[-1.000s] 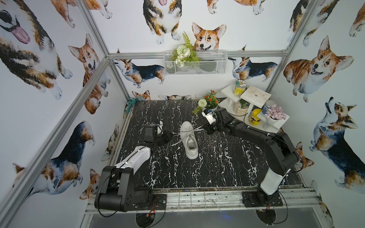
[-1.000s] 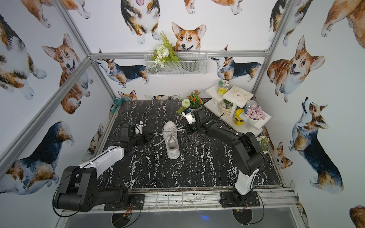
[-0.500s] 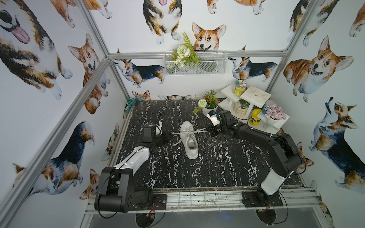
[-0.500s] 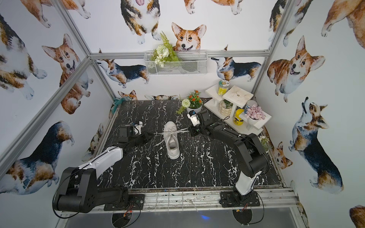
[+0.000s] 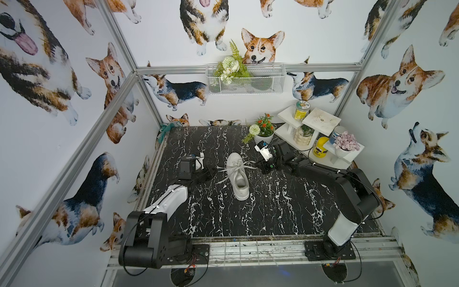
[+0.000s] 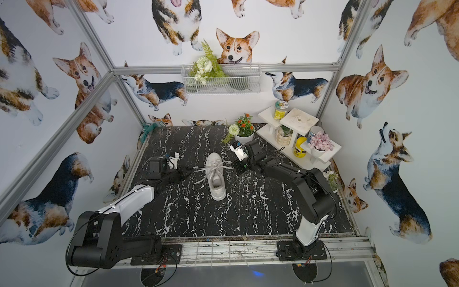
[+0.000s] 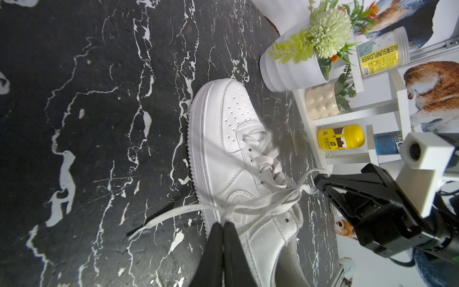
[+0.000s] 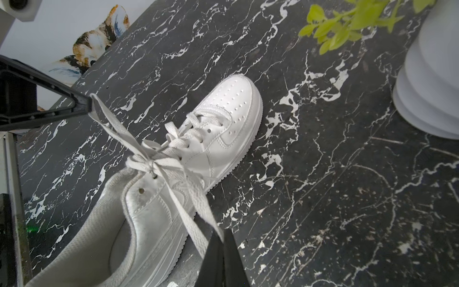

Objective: Tie the shoes
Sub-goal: Tie the shoelace on the shoe.

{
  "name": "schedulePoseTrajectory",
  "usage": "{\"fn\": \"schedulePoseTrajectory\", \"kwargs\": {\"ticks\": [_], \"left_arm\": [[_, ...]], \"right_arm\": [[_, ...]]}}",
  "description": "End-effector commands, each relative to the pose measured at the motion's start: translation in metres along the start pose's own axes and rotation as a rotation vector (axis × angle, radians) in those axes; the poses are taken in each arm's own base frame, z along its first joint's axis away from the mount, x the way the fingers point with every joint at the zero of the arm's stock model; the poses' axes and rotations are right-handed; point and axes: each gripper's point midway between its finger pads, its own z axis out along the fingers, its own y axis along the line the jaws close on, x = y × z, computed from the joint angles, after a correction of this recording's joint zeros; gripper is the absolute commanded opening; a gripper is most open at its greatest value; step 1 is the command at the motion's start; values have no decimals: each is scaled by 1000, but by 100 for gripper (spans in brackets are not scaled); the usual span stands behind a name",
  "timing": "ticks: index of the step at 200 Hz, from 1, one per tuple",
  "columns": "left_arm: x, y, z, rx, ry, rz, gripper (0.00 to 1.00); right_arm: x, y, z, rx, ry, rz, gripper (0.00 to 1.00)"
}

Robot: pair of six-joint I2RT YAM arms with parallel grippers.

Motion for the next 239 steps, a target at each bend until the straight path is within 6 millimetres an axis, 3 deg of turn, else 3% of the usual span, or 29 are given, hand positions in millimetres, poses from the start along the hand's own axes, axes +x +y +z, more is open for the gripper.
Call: {"fn": "schedulePoseTrajectory", "kwargs": {"ticks": [1, 11, 28, 68, 123, 129, 137, 169, 206, 223, 239], "left_arm": [[-9, -9, -5, 11, -26, 82, 29], [-13, -9, -9, -9, -37, 110, 41], [-18, -9, -13, -45, -47, 143, 54], [-21, -25, -19, 7, -51, 182, 64], [-17, -52, -23, 88, -55, 298, 62], [-14, -53, -21, 93, -44, 305, 61], [-25, -67, -23, 113, -64, 332, 59], [-26, -63, -21, 86, -58, 344, 58], [-26, -61, -24, 64, -69, 356, 58], [-26, -60, -24, 62, -70, 358, 59], [-26, -60, -24, 62, -68, 357, 59]], "right_arm": [[-28, 12, -8, -32, -75, -49, 0], [-33, 12, -11, -27, -83, -55, 0], [-36, 13, -13, -25, -77, -62, 0], [-29, 14, -16, -27, -63, -60, 0], [-20, 18, -21, -40, -50, -69, 1], [-16, 17, -21, -35, -42, -74, 2], [-10, 17, -21, -34, -29, -85, 3], [27, 20, -26, -50, 57, -135, 8], [64, 23, -48, -31, 104, -164, 26], [61, 13, -60, 33, 89, -186, 37], [45, 3, -68, 77, 56, -221, 46]]}}
